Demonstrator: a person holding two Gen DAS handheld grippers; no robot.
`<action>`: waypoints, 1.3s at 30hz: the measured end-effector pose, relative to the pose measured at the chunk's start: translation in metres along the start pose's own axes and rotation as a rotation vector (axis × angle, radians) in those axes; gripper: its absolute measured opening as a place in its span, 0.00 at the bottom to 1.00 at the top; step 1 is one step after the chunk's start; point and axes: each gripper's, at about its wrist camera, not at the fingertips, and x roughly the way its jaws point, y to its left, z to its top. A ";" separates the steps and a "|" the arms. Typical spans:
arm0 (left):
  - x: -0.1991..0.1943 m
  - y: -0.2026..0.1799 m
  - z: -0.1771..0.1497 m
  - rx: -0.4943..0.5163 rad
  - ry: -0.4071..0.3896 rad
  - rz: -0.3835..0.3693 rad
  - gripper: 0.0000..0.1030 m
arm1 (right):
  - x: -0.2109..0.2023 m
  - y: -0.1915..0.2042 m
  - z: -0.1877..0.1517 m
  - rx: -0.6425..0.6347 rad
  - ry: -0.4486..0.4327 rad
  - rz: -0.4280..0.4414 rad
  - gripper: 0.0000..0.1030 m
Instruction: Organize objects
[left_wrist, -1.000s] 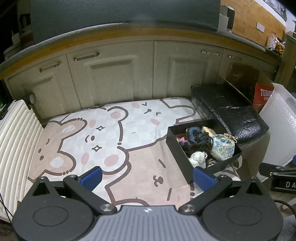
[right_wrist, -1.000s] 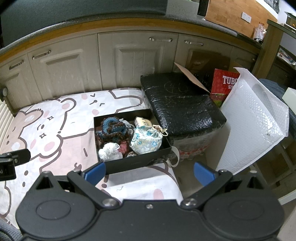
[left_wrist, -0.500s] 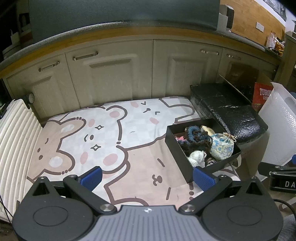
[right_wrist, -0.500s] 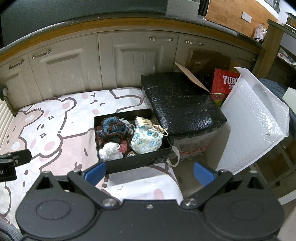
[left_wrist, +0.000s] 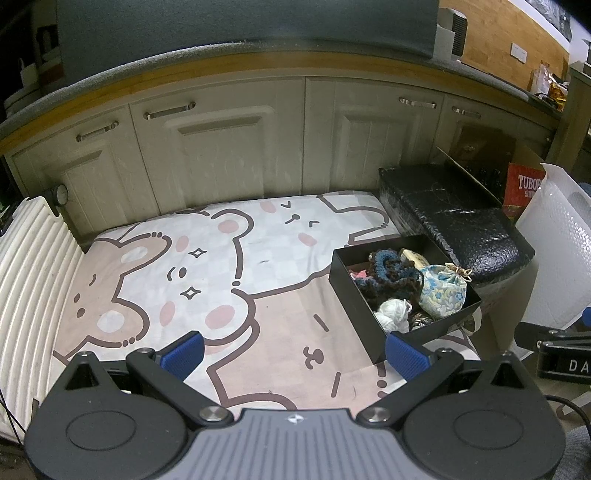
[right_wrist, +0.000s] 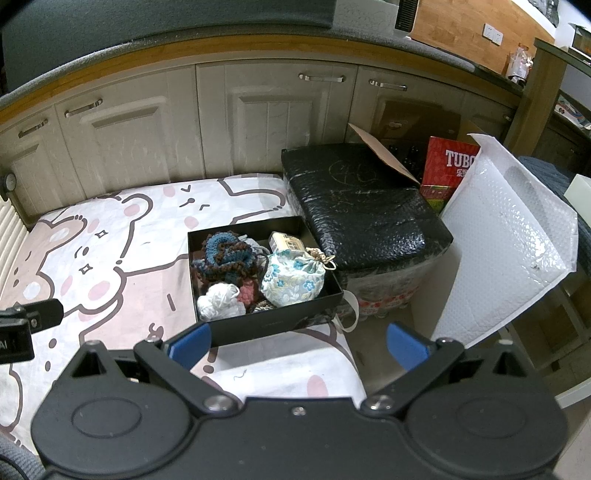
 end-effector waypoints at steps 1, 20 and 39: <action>0.000 0.000 0.000 -0.001 0.000 -0.001 1.00 | 0.000 0.000 0.000 0.000 0.000 0.000 1.00; 0.002 0.000 -0.002 0.012 0.014 -0.003 1.00 | 0.001 0.001 -0.001 0.001 0.002 0.001 1.00; 0.004 -0.003 -0.004 0.018 0.018 -0.002 1.00 | 0.002 0.001 -0.002 -0.002 0.004 0.002 1.00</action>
